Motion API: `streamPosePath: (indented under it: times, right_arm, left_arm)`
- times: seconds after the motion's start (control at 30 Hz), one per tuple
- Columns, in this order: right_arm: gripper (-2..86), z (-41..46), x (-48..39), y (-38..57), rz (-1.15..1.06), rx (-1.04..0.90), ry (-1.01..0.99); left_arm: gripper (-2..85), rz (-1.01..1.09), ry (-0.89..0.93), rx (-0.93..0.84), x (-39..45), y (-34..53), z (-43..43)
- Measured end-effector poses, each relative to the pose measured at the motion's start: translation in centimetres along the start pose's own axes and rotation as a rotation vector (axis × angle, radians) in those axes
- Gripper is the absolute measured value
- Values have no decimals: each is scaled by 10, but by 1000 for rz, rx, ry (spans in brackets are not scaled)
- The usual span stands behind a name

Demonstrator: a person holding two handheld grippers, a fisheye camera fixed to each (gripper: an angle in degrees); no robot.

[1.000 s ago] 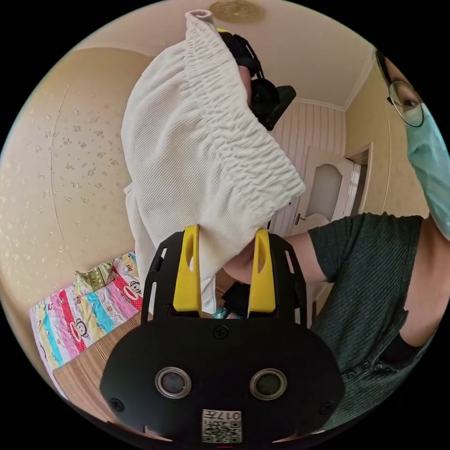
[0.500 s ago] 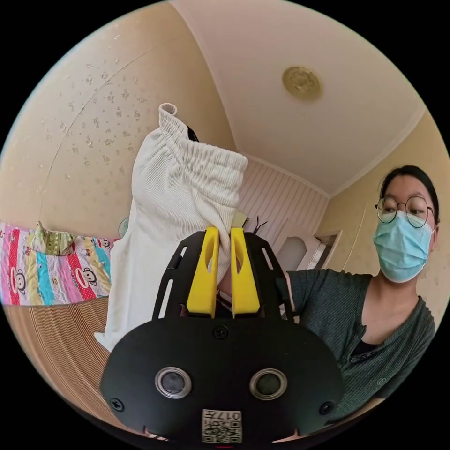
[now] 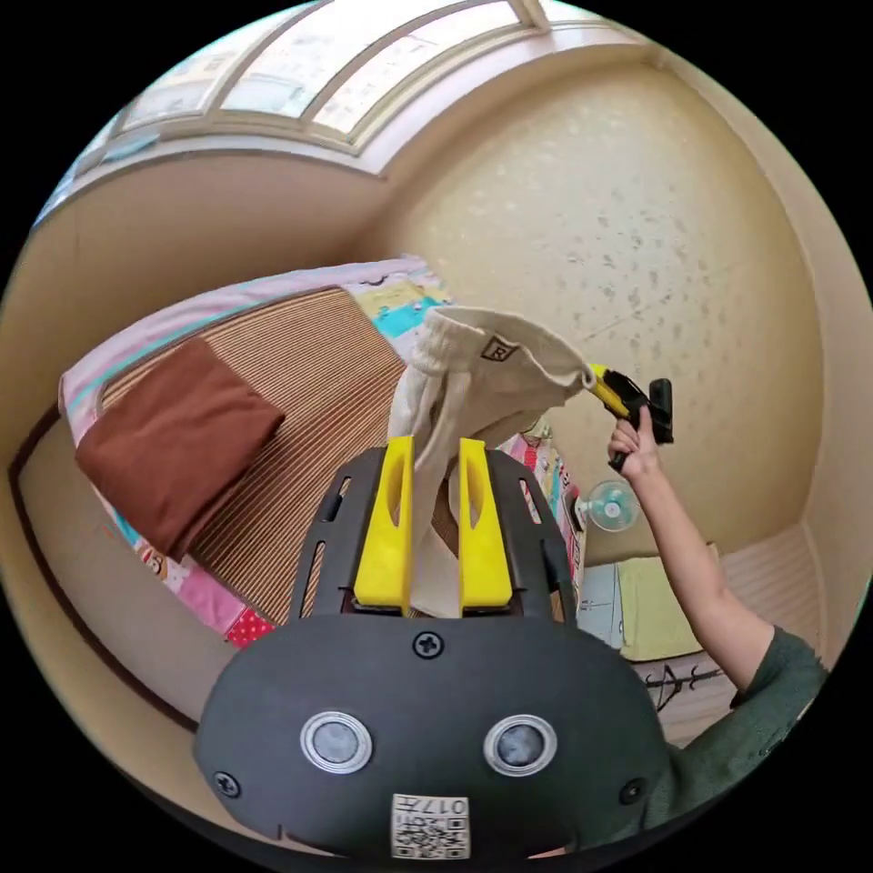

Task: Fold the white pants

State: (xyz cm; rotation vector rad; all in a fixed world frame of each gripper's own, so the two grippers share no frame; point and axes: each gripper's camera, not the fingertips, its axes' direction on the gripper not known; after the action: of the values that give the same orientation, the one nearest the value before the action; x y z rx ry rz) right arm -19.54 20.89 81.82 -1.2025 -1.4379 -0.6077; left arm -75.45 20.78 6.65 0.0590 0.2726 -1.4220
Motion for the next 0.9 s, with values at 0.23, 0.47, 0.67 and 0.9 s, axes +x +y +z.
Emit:
streamPosePath:
  times: [0.23, 0.47, 0.67, 0.9]
  right_arm:
    - [144, 18, 210, 211, 617, -68, -145]
    - [135, -89, 272, 389, 1310, 184, -4]
    - [138, -154, 293, 435, 1549, 312, 84]
    - [136, -223, 366, 353, 1434, 335, 131]
  left_arm:
    - [88, -321, 15, -428, -161, 65, 113]
    - [102, -257, 88, -744, -133, 70, 269]
    - [126, -254, 138, -795, -120, 32, 382]
    - [107, -227, 128, -836, -100, 19, 457]
